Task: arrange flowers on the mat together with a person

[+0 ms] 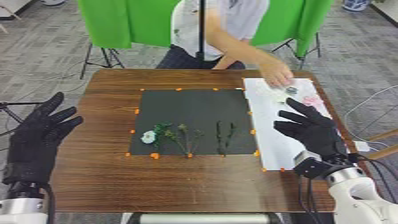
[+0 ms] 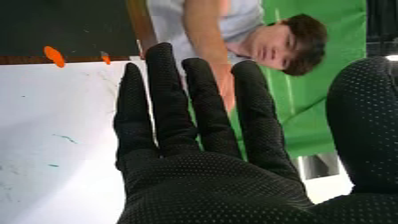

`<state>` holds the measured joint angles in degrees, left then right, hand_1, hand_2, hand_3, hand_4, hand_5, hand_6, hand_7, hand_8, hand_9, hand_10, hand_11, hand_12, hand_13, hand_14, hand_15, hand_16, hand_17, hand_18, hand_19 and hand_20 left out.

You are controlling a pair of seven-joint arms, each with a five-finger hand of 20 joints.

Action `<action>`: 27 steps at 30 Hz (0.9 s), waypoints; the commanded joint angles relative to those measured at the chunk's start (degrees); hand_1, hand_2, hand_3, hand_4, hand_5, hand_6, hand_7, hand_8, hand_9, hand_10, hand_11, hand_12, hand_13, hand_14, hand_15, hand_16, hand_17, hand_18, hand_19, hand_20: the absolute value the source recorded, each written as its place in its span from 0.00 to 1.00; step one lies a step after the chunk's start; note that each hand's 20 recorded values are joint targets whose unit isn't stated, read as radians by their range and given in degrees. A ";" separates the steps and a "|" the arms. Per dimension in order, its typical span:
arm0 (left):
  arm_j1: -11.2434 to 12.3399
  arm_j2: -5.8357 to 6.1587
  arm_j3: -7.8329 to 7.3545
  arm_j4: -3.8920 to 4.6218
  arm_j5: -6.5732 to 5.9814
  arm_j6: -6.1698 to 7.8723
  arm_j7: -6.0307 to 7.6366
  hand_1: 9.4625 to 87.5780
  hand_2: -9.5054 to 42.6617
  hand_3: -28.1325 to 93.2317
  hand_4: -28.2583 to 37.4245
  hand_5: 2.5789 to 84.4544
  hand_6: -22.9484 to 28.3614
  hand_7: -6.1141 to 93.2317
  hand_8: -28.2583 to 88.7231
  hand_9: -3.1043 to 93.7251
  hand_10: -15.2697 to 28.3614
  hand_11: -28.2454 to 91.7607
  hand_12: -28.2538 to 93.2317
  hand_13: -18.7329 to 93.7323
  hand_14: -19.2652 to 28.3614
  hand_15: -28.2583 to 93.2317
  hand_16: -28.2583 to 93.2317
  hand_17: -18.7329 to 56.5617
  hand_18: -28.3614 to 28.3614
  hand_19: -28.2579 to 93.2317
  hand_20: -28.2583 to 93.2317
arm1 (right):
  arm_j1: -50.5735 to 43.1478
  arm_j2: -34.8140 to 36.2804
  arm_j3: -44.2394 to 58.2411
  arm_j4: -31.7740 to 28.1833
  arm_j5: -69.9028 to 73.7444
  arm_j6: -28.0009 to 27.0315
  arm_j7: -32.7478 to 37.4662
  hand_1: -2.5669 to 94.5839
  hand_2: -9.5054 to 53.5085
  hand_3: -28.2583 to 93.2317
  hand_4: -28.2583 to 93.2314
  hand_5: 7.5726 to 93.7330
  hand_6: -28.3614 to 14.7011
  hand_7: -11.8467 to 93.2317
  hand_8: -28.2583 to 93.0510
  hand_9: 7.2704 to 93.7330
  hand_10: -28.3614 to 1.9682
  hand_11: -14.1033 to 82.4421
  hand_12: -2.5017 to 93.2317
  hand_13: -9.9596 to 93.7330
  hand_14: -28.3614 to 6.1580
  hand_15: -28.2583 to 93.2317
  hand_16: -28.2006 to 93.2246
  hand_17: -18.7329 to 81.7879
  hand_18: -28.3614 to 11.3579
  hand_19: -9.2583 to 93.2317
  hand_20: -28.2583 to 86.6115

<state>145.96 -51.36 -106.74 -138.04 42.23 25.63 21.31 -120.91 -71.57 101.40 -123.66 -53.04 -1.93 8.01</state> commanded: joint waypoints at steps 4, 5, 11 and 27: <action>0.52 1.07 0.63 -0.73 -0.45 1.35 0.75 0.11 0.32 0.86 0.00 0.38 0.56 0.19 0.15 0.36 0.78 0.44 0.31 0.36 0.97 0.67 0.14 0.11 0.87 0.63 0.31 | -0.50 -1.62 0.89 -0.12 2.98 -2.08 0.42 0.27 0.20 0.83 0.01 0.41 0.64 0.23 0.14 0.43 0.37 0.27 0.18 0.45 0.27 0.57 0.31 0.28 0.19 0.60 0.38; 0.39 1.04 0.71 -0.74 -0.42 1.35 0.54 0.11 0.32 0.86 0.00 0.38 0.56 0.19 0.15 0.36 0.78 0.44 0.31 0.36 0.97 0.68 0.14 0.11 0.87 0.64 0.31 | -0.56 -1.87 1.02 -0.13 2.84 -2.46 0.54 0.27 0.20 0.83 0.01 0.41 0.64 0.23 0.14 0.43 0.37 0.27 0.18 0.45 0.27 0.57 0.31 0.28 0.19 0.60 0.38; 0.34 1.08 1.17 -0.86 -0.59 2.00 0.10 0.12 0.33 0.86 0.00 0.39 0.57 0.19 0.15 0.37 0.79 0.45 0.30 0.36 0.97 0.68 0.14 0.11 0.87 0.64 0.31 | -0.44 -1.82 0.79 -0.15 2.82 -2.11 0.69 0.27 0.20 0.83 0.01 0.41 0.64 0.23 0.14 0.43 0.37 0.27 0.18 0.46 0.26 0.57 0.31 0.28 0.19 0.60 0.38; 0.60 2.59 0.77 -2.02 -0.76 2.28 1.93 0.13 0.34 0.87 0.00 0.39 0.56 0.20 0.15 0.37 0.79 0.45 0.30 0.37 0.97 0.68 0.14 0.11 0.87 0.64 0.31 | -0.49 -1.99 0.62 -0.21 2.80 -2.09 1.38 0.27 0.21 0.83 0.01 0.42 0.63 0.23 0.15 0.45 0.36 0.28 0.18 0.47 0.27 0.58 0.31 0.28 0.20 0.61 0.39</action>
<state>145.93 -49.18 -105.76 -139.24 41.74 27.24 22.35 -120.89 -72.76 102.30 -123.61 -50.28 -3.99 9.15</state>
